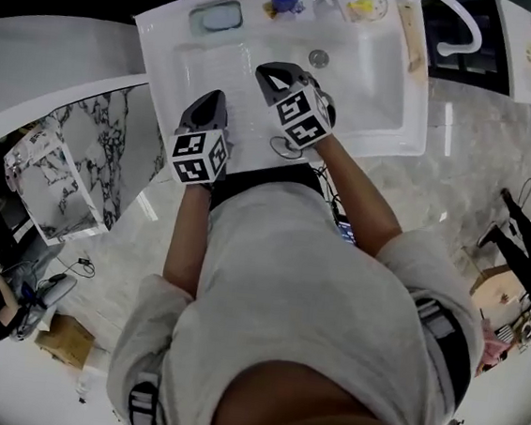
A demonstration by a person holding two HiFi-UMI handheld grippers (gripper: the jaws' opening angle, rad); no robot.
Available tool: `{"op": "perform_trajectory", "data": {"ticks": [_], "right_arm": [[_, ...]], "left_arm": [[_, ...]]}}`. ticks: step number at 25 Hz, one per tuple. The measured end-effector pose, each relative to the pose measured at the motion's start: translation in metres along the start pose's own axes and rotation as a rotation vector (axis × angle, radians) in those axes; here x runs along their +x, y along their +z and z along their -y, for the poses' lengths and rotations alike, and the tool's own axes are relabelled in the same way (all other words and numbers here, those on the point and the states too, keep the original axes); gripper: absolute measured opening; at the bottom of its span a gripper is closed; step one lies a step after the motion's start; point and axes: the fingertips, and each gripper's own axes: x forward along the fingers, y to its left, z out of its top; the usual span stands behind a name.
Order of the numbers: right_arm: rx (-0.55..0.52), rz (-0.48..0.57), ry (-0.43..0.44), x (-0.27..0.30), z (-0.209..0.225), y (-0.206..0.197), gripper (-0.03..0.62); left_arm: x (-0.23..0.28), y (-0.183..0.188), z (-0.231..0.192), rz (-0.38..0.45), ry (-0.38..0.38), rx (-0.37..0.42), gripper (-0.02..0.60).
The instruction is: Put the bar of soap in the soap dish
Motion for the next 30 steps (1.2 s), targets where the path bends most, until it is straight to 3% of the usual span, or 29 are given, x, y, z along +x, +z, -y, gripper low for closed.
{"op": "perform_trajectory", "data": {"ticks": [7,14,20,30], "right_arm": [[0.009,0.041,-0.049,-0.021,-0.006,-0.008,-0.002],[0.024,0.069,-0.201,-0.047,-0.013,-0.001,-0.002],[0.062,0.117,-0.297,-0.074,-0.051,0.008,-0.002],[0.129,0.156,-0.398,-0.11,-0.114,0.0,-0.002]], "left_arm": [[-0.005,-0.014,0.024,-0.011,-0.057,0.008,0.018],[-0.026,-0.01,0.018,0.042,-0.113,0.061,0.018],[-0.066,-0.002,0.017,0.13,-0.151,0.111,0.018],[-0.114,-0.026,0.028,0.199,-0.245,0.139,0.018]]}}
